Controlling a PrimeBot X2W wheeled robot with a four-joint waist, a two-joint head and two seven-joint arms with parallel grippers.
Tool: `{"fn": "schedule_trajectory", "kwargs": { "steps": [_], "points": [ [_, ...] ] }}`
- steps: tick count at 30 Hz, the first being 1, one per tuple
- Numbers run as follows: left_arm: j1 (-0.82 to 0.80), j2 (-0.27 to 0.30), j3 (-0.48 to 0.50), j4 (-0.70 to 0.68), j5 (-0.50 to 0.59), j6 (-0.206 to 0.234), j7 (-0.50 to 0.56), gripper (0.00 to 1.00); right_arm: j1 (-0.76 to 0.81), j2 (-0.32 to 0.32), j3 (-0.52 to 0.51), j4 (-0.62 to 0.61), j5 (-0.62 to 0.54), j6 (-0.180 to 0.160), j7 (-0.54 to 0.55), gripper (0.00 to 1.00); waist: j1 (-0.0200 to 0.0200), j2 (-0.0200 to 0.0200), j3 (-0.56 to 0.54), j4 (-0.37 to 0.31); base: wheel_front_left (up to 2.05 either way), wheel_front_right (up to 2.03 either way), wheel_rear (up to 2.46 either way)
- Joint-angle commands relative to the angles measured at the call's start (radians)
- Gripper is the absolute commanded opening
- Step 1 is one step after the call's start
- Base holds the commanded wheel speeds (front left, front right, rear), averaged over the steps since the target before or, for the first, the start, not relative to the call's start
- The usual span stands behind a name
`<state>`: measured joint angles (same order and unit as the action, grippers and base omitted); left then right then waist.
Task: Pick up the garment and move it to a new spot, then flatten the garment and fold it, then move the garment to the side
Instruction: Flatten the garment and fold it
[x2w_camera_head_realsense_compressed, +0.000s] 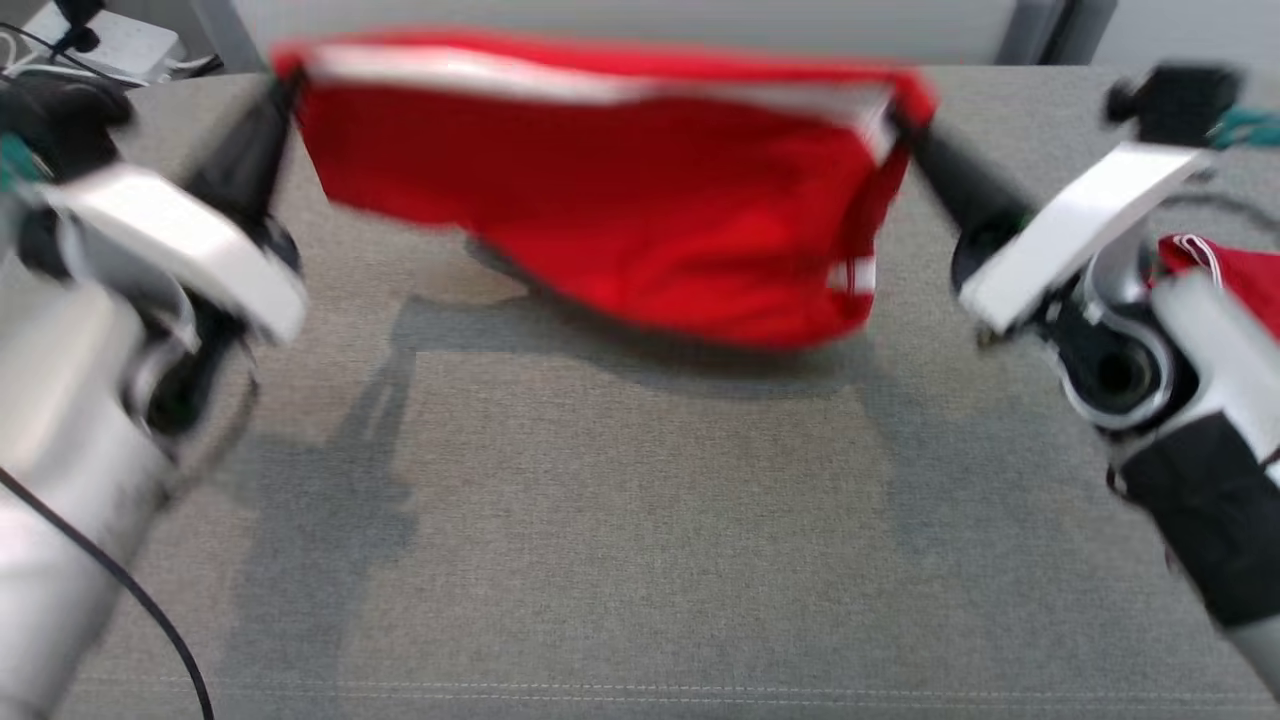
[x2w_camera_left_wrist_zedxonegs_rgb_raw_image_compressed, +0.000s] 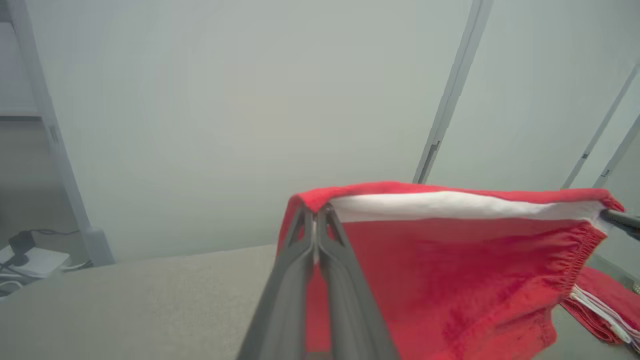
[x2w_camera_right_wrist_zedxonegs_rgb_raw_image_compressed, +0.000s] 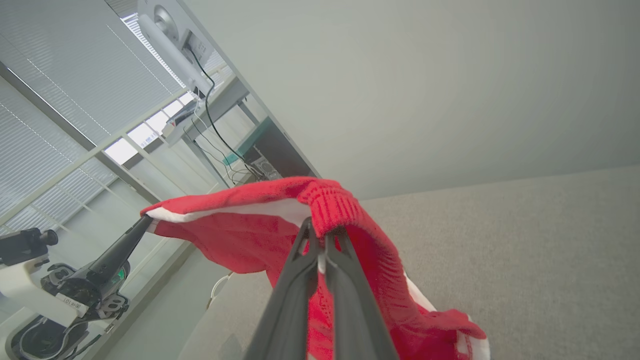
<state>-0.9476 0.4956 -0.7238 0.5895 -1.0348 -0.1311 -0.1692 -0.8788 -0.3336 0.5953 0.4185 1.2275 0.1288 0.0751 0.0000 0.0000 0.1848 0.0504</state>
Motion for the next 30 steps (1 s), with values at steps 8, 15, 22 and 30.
{"fn": "schedule_trajectory", "kwargs": {
  "steps": [8,15,22,30],
  "points": [
    [0.366,0.095,-0.142,-0.129,-0.201,0.0,0.086,0.0,0.269,-0.137,0.137,-0.045,0.296,0.002,0.401,0.0,0.0,0.0,-0.025,0.016,0.0,0.0,0.0],
    [0.424,0.195,-0.184,-0.229,-0.263,0.0,0.11,0.0,0.3,-0.212,0.085,-0.054,0.337,0.002,0.401,0.0,0.0,0.0,-0.001,0.019,0.0,0.0,0.0],
    [0.344,0.181,-0.186,-0.233,-0.27,0.0,0.101,0.0,0.235,-0.138,0.093,-0.067,0.271,0.002,0.317,0.0,0.0,0.0,0.051,0.016,0.0,0.0,0.0],
    [0.319,0.187,-0.187,-0.263,-0.337,0.0,0.087,0.0,0.195,-0.102,0.108,-0.119,0.234,0.002,0.256,0.0,0.0,0.0,0.025,0.005,0.0,0.0,0.0]
  ]
}}
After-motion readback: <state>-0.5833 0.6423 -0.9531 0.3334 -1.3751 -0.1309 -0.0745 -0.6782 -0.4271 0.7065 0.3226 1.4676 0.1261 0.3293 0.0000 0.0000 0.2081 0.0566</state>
